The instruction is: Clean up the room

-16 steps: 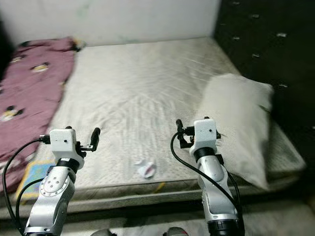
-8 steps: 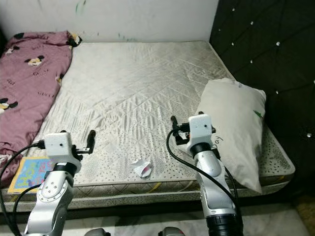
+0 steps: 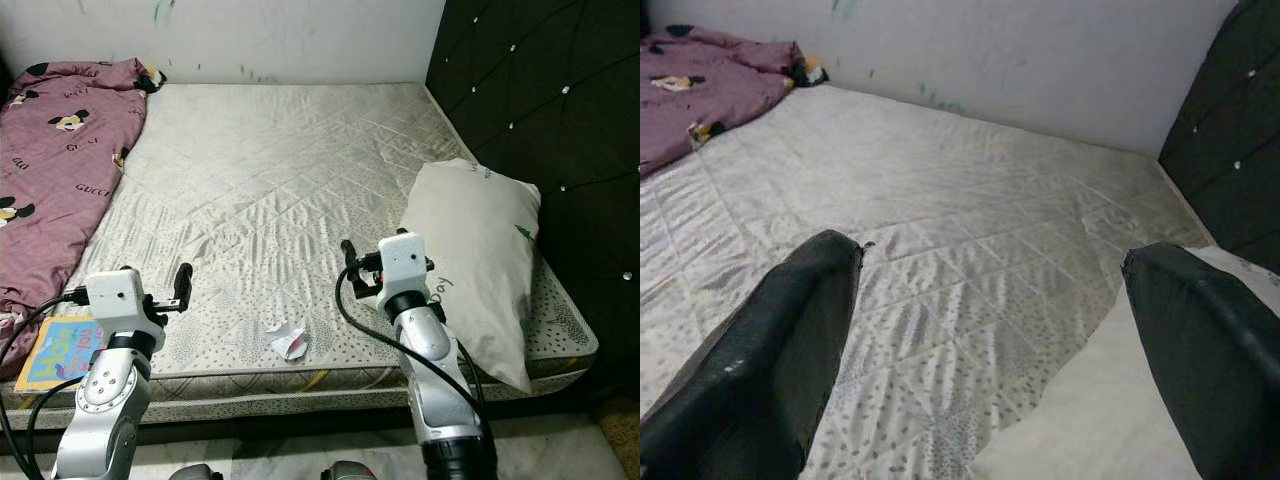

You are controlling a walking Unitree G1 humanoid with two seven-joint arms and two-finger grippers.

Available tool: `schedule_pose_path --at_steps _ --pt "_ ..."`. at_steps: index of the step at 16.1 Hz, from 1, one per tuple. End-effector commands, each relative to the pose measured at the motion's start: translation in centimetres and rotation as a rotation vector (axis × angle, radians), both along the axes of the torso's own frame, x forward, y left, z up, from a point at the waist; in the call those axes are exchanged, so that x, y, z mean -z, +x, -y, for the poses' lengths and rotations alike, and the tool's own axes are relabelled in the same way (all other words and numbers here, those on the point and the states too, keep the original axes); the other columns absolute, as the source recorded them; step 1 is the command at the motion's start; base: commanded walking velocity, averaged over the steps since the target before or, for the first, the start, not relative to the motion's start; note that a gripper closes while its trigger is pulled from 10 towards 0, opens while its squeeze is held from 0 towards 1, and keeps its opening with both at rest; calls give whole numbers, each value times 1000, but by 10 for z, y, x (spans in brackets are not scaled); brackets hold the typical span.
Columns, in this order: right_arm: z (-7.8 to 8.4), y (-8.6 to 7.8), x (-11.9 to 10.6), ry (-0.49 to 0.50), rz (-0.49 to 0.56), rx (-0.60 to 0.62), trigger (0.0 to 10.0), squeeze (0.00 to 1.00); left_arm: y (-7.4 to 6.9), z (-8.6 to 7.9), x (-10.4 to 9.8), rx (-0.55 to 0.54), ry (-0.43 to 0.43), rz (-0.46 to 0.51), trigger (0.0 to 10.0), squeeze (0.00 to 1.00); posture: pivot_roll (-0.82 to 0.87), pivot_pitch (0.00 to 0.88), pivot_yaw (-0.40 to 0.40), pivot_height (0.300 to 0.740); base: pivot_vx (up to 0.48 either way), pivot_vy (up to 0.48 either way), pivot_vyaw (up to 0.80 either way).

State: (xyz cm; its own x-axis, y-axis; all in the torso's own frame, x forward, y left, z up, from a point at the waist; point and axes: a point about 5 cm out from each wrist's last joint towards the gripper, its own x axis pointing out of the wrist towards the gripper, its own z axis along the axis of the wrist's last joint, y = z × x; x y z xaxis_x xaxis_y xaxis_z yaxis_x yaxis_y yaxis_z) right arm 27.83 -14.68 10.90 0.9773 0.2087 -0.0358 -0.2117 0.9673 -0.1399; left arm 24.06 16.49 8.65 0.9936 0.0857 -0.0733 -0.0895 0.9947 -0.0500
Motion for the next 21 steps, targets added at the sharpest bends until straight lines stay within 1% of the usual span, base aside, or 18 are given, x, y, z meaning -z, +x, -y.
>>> schedule_pose_path --at_steps 1,4,5,9,12,15,18,19,20,21 --pt "-3 -2 -2 -2 6 -19 10000 0 -1 -5 -2 -19 -3 -7 10000 0 -54 0 -27 720 0 0 0" --pt "-4 -2 -2 7 -4 -36 10000 0 1 -11 -1 -49 -2 -22 10000 0 -53 0 -29 675 0 0 0" --pt "-4 -2 -2 9 -5 -39 10000 0 1 -11 -1 -49 -2 -21 10000 0 -53 0 -29 670 0 0 0" --pt "-5 -2 -2 9 -8 -53 10000 0 2 -10 -2 -59 15 -20 10000 0 -51 0 -33 615 0 0 0" --pt "-6 -1 -2 9 -6 -61 10000 0 3 -11 -2 -61 17 -20 10000 0 -52 0 -34 615 0 0 0" --pt "-7 1 -3 10 -4 -72 10000 0 5 -13 -2 -88 12 -17 10000 0 -52 0 -36 615 0 0 0" --pt "-9 1 -4 8 -2 -89 10000 0 5 -14 -3 -105 36 -21 10000 0 -53 0 -38 615 0 0 0" --pt "-10 1 -4 10 -4 -99 10000 0 5 -14 -3 -106 30 -21 10000 0 -53 0 -38 615 0 0 0" --pt "-10 1 -4 11 -5 -104 10000 0 5 -15 -2 -109 24 -24 10000 0 -53 0 -38 610 0 0 0" --pt "-12 0 -4 15 -6 -121 10000 0 5 -15 -2 -107 9 -24 10000 0 -55 0 -37 590 0 0 0"
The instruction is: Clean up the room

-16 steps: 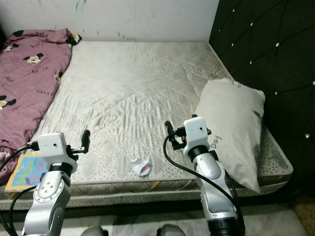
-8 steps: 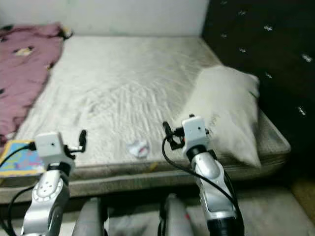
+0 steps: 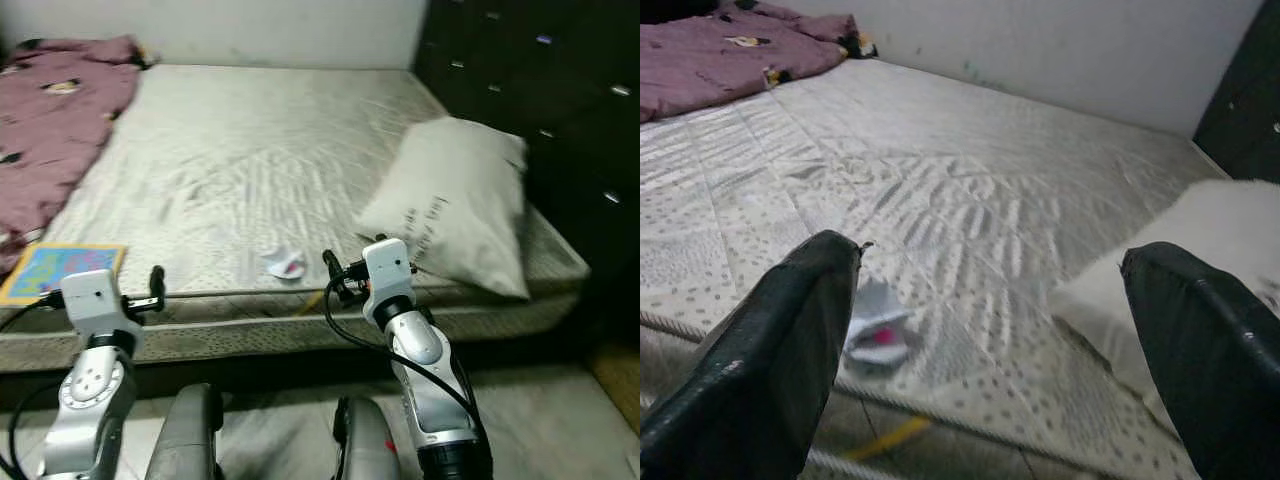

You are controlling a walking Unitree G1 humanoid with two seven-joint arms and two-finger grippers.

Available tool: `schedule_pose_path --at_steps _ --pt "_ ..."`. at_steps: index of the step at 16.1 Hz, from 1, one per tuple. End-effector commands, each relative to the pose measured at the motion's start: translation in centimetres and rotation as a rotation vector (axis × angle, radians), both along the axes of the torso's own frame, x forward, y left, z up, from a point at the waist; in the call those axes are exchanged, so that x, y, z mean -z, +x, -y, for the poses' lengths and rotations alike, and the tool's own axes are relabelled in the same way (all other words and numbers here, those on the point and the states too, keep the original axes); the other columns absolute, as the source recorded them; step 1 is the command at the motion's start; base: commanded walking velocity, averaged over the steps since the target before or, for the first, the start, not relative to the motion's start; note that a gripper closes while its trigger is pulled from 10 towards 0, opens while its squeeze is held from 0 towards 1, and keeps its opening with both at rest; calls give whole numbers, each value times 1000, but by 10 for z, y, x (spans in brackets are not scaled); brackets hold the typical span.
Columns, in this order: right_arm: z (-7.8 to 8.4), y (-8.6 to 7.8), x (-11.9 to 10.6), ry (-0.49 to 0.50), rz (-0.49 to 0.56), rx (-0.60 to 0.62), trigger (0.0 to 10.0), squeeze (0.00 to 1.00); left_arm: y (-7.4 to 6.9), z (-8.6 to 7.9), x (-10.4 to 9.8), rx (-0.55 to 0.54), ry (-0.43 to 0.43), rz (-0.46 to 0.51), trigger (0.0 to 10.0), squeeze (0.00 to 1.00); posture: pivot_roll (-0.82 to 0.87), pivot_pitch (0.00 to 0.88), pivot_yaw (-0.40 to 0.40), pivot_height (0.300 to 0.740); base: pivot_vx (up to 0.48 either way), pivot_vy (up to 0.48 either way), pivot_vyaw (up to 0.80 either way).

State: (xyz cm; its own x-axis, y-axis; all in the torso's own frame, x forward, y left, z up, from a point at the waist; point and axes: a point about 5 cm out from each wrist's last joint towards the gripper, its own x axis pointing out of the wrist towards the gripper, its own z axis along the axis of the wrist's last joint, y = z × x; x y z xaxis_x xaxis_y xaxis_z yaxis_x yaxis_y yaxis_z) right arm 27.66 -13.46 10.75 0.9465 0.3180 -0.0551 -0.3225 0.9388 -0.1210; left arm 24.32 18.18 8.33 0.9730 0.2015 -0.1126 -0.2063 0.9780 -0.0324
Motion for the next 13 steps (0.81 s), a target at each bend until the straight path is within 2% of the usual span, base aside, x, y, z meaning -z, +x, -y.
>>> schedule_pose_path --at_steps 1,8,12,13 --pt "-1 2 -6 2 20 -14 10000 0 3 2 -5 9 -5 17 10000 0 -55 0 -37 580 0 0 0" --pt "-5 4 -8 -14 28 -56 10000 0 3 2 -6 -5 -8 14 10000 0 -56 0 -44 575 0 0 0" --pt "-12 1 -6 -8 22 -86 10000 0 -4 -1 -6 -17 -5 6 10000 0 -36 0 -52 575 0 0 800" --pt "-13 -1 -4 -1 9 -93 10000 0 -8 -1 -6 -18 -9 -2 10000 0 -30 0 -56 575 0 0 0"
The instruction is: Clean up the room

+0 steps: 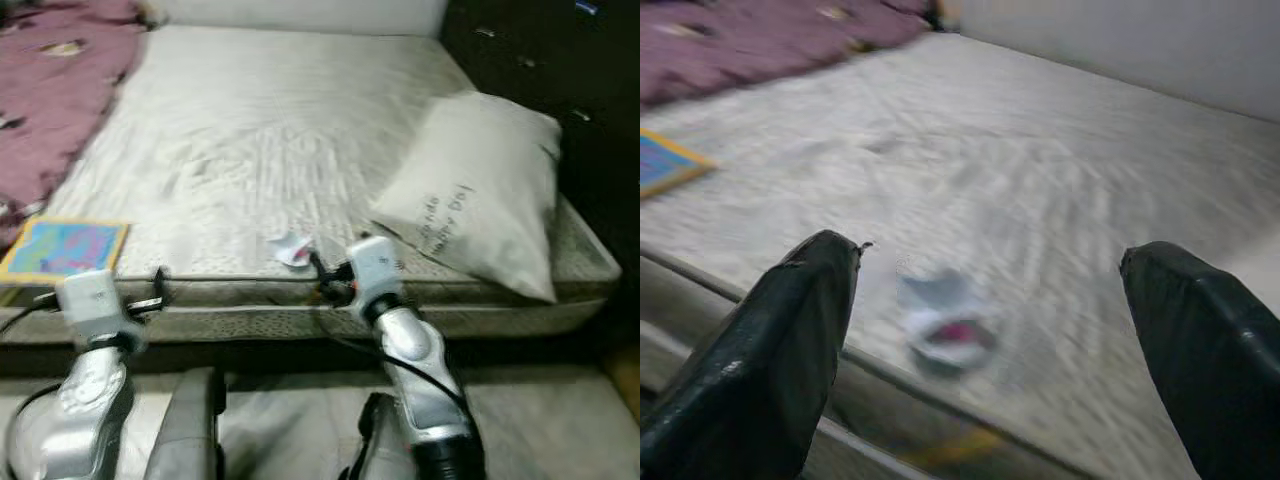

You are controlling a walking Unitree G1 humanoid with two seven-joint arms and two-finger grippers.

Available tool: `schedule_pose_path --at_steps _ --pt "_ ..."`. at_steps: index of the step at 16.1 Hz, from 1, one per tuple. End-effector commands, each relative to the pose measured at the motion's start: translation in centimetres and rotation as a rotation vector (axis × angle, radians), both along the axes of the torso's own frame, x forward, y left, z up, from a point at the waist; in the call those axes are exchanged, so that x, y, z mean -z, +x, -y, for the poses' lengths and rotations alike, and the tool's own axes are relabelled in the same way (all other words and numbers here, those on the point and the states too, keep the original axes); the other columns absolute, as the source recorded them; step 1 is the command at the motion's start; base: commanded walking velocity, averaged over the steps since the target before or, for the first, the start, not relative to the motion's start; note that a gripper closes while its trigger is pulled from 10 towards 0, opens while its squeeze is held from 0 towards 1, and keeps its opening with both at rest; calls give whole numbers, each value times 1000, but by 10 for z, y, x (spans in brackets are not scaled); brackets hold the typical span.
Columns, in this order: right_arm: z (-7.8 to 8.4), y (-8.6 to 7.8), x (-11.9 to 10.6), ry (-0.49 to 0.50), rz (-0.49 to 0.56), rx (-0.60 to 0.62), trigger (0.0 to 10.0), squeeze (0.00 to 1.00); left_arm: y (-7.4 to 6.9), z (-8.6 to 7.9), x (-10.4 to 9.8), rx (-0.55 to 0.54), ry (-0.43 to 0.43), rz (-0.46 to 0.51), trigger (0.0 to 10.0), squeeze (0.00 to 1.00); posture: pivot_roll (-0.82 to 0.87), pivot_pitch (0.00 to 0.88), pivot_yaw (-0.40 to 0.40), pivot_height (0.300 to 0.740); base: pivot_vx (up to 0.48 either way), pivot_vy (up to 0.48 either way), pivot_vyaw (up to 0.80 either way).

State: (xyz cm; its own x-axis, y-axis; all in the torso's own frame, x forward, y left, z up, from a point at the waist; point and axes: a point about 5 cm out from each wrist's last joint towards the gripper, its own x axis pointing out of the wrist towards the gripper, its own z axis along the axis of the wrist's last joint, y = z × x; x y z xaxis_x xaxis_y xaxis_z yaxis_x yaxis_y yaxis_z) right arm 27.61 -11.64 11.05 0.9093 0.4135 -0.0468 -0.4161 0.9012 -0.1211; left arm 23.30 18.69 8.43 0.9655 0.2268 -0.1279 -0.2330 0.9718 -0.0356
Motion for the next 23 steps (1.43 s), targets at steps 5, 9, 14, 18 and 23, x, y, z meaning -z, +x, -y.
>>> schedule_pose_path --at_steps 5,9,14,18,23 --pt "-1 3 1 -12 -8 -25 10000 0 0 2 -7 17 -3 9 10000 0 -15 0 -57 575 0 0 246" --pt "-5 3 1 -12 -7 -48 10000 0 2 5 -9 45 -6 17 10000 0 -23 0 -51 575 0 0 656" --pt "-3 4 3 -4 -13 -33 10000 0 6 8 -9 69 -14 26 10000 0 -32 0 -43 575 54 0 0" --pt "-2 5 3 -7 -8 -27 10000 0 7 9 -9 70 -21 28 10000 0 -32 0 -43 575 277 0 0" --pt "-1 8 2 -22 3 -25 10000 0 9 9 -9 69 -26 31 10000 0 -31 0 -47 575 285 0 0"
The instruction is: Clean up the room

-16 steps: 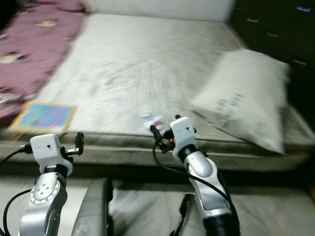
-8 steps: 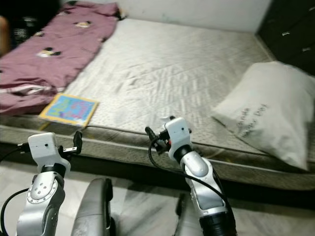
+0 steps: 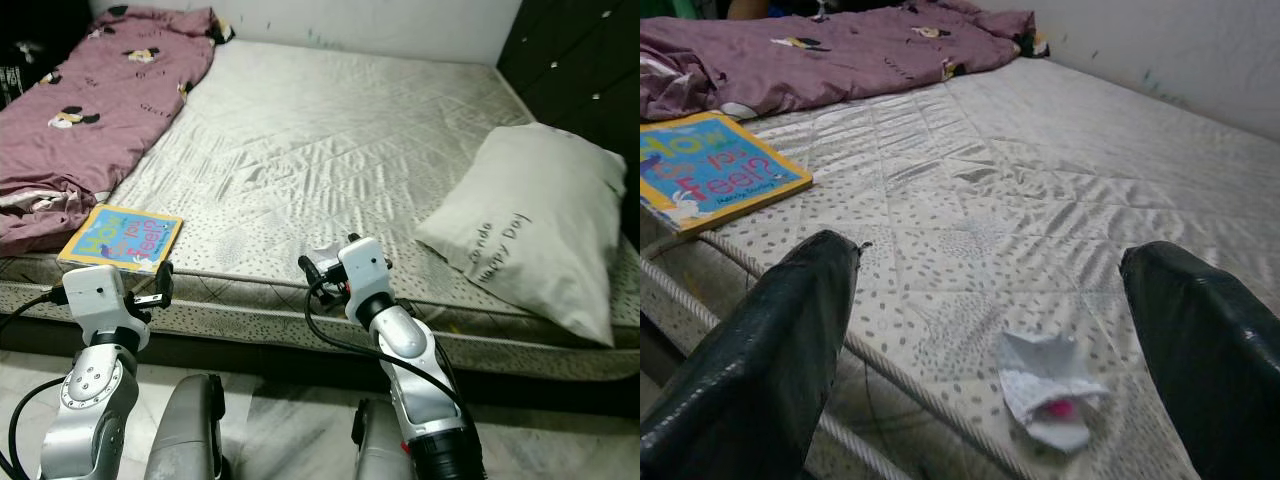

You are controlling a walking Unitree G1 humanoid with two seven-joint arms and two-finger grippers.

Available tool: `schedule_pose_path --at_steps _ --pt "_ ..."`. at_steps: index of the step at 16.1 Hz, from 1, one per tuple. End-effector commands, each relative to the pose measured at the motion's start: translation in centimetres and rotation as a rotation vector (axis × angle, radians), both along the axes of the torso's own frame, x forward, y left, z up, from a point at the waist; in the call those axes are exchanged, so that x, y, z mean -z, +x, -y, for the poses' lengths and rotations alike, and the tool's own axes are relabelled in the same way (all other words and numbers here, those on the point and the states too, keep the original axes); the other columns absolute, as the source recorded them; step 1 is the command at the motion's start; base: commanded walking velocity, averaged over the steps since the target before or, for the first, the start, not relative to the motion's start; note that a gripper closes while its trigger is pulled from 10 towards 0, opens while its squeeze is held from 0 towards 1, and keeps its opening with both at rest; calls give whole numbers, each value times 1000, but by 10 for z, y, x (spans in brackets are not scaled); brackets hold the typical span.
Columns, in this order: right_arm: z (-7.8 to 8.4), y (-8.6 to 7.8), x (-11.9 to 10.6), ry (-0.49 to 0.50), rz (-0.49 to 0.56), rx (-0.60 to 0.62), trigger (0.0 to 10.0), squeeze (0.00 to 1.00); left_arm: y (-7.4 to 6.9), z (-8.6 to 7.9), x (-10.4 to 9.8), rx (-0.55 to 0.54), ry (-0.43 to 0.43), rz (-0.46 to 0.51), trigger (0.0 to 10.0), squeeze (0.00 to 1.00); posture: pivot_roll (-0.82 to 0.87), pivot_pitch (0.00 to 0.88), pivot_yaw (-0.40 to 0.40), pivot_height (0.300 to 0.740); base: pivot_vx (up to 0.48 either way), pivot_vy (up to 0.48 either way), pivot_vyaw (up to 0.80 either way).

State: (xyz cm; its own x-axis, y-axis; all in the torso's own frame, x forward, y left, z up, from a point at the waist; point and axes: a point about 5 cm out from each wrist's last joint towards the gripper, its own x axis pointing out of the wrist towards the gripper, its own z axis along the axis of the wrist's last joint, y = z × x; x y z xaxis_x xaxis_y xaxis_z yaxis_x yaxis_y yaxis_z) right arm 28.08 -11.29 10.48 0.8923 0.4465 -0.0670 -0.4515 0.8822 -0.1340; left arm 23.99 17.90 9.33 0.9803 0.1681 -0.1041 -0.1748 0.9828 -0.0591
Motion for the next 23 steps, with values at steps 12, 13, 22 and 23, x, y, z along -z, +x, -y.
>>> schedule_pose_path --at_steps 12,13,22,23 --pt "9 9 3 -15 -8 15 10000 0 1 4 5 9 -16 -24 10000 0 -17 0 -61 575 96 0 0" --pt "8 10 7 -30 -33 -2 10000 0 -1 4 5 0 -14 -32 10000 0 -12 0 -64 575 0 0 0" --pt "-24 35 46 -201 -280 -122 10000 0 -51 17 -5 106 83 -84 10000 0 85 115 -98 575 0 0 0" --pt "-31 35 52 -226 -330 -152 10000 0 -52 21 -8 137 92 -87 10000 0 87 129 -96 575 0 0 0"
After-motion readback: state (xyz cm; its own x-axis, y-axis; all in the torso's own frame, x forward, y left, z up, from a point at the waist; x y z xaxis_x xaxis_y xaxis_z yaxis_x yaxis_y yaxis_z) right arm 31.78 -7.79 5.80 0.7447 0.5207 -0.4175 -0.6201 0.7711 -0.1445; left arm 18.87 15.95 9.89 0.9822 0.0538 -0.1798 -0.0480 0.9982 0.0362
